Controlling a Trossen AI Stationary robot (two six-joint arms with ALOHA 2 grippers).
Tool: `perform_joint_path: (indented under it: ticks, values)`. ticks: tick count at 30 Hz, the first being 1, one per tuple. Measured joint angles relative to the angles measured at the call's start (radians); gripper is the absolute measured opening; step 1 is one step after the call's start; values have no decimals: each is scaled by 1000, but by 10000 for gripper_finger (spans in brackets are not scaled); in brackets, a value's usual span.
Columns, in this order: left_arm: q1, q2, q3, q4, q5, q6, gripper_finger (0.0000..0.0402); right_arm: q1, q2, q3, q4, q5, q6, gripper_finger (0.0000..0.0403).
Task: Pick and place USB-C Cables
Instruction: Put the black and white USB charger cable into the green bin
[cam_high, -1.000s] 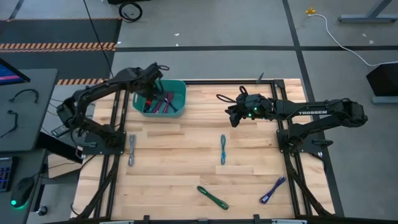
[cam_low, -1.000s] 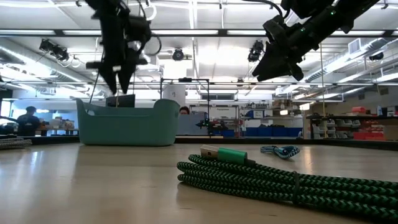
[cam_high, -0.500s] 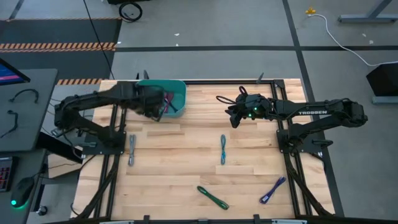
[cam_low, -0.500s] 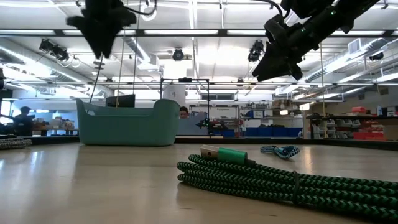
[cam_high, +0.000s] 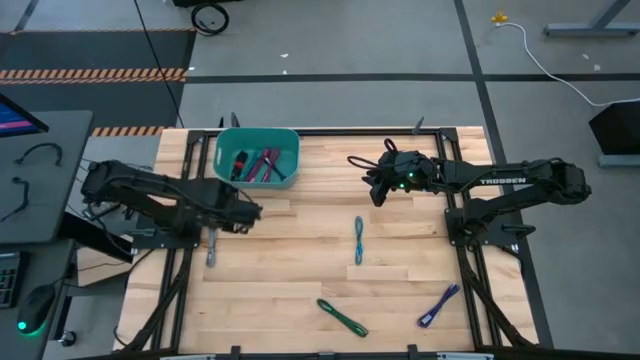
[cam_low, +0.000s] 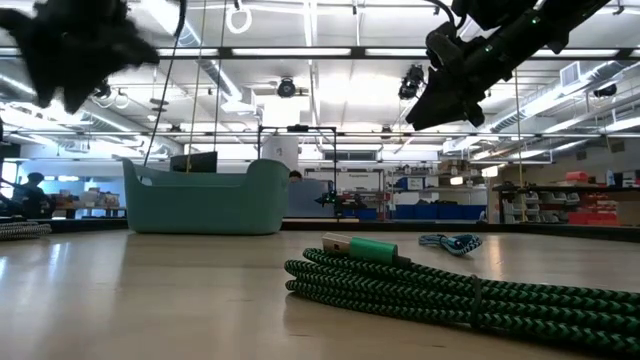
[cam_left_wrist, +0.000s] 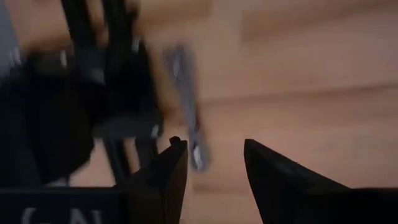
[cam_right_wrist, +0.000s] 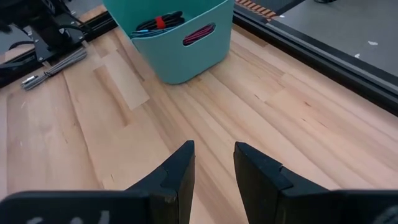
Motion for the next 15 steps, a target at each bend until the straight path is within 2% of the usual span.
perform_joint_path:
  ticks: [2,5,11,15]
  values:
    - [6,-10,-76,48,83,0,172,0,0,0,0,0,-11,117]
    - [25,-25,-197,204,175,1,182,-1,0,0,0,0,-27,117]
    - [80,-55,-387,422,263,0,206,-1,0,0,0,0,-13,117]
    - [119,-57,-454,424,296,-1,222,-1,0,0,0,0,27,117]
